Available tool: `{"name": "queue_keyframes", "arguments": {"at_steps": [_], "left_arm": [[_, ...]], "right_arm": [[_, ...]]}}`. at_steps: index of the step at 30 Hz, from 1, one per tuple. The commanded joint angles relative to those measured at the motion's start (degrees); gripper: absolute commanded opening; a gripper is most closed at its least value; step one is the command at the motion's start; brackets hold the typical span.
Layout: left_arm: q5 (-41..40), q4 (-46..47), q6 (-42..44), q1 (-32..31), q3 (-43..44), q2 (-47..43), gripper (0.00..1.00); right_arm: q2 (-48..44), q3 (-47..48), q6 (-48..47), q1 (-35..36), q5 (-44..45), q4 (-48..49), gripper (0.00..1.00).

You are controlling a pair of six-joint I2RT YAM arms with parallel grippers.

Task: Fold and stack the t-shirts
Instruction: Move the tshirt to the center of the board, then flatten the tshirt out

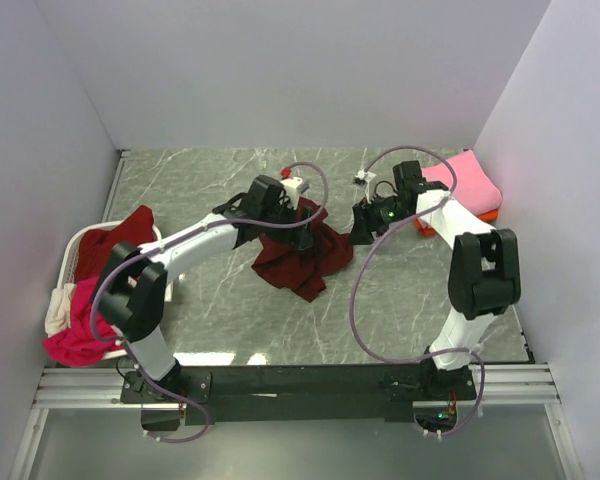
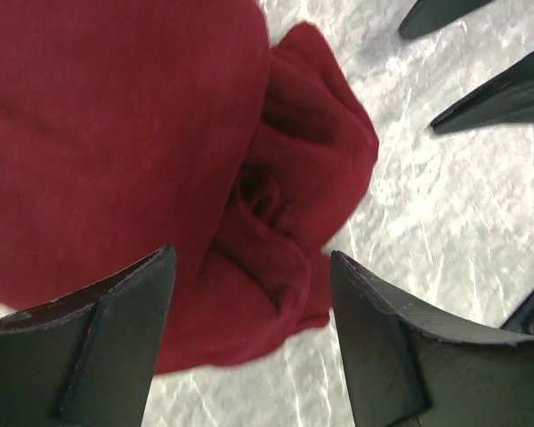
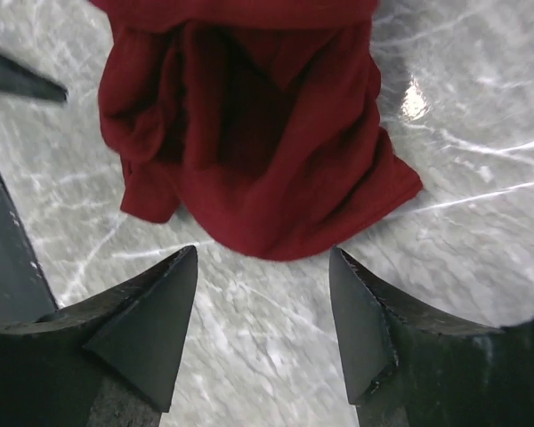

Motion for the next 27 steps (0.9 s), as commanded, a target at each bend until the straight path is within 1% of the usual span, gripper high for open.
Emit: {"name": "queue_keyframes", "arguments": {"at_steps": [1, 3, 7, 9, 11, 13, 15, 17, 20, 22, 25, 26, 27], "left_arm": [[-1.9, 1.0, 1.6, -1.5, 5.4, 2.3, 0.75], [-2.2, 2.5, -0.3, -1.6, 6.7, 3.9, 0.75], [-2.4, 5.5, -6.9, -1.7, 7.1, 5.9, 0.74], [-2.8, 7.3, -9.2, -1.7, 6.6, 6.3, 0.69], [-3.0, 7.5, -11.8, -1.7, 6.8, 7.1, 0.62], [-5.5, 6.2, -13.9, -1.9, 7.8, 7.8, 0.59], [-8.8, 5.4, -14.3, -2.4, 8.2, 8.7, 0.55], [-10.4, 4.8, -14.5, -2.5, 8.8, 9.6, 0.50], [-13.7, 3.4, -13.7, -3.0, 10.4, 11.1, 0.50], [-14.3, 3.1, -13.0, -3.2, 11.7, 11.9, 0.50], [-14.3, 3.4, -12.2, -3.2, 13.0, 13.6, 0.50], [-14.0, 3.4, -12.0, -3.1, 13.4, 14.6, 0.42], [-13.6, 2.8, -11.8, -3.1, 14.4, 15.1, 0.36]], "right_arm": [[3.1, 2.5, 5.7, 0.0, -2.5, 1.1, 0.67], [3.9, 2.2, 6.6, 0.4, -2.4, 2.0, 0.66], [5.6, 2.4, 8.1, 1.3, -1.8, 3.1, 0.66], [6.9, 2.8, 8.9, 2.0, -1.2, 3.7, 0.66], [8.2, 3.4, 10.2, 2.5, -0.4, 4.5, 0.66], [9.0, 3.8, 11.7, 2.7, 0.3, 5.5, 0.65], [9.9, 4.0, 13.2, 2.6, 0.9, 6.4, 0.65], [10.5, 4.3, 13.6, 2.7, 1.7, 6.9, 0.65], [11.2, 4.6, 14.2, 3.3, 2.4, 7.2, 0.64], [11.7, 4.9, 14.8, 3.9, 3.2, 7.1, 0.64], [13.2, 6.5, 15.7, 4.3, 3.2, 6.7, 0.59], [13.9, 7.0, 16.2, 4.3, 3.3, 6.6, 0.57], [14.3, 7.6, 16.4, 4.4, 3.2, 6.1, 0.49]]}}
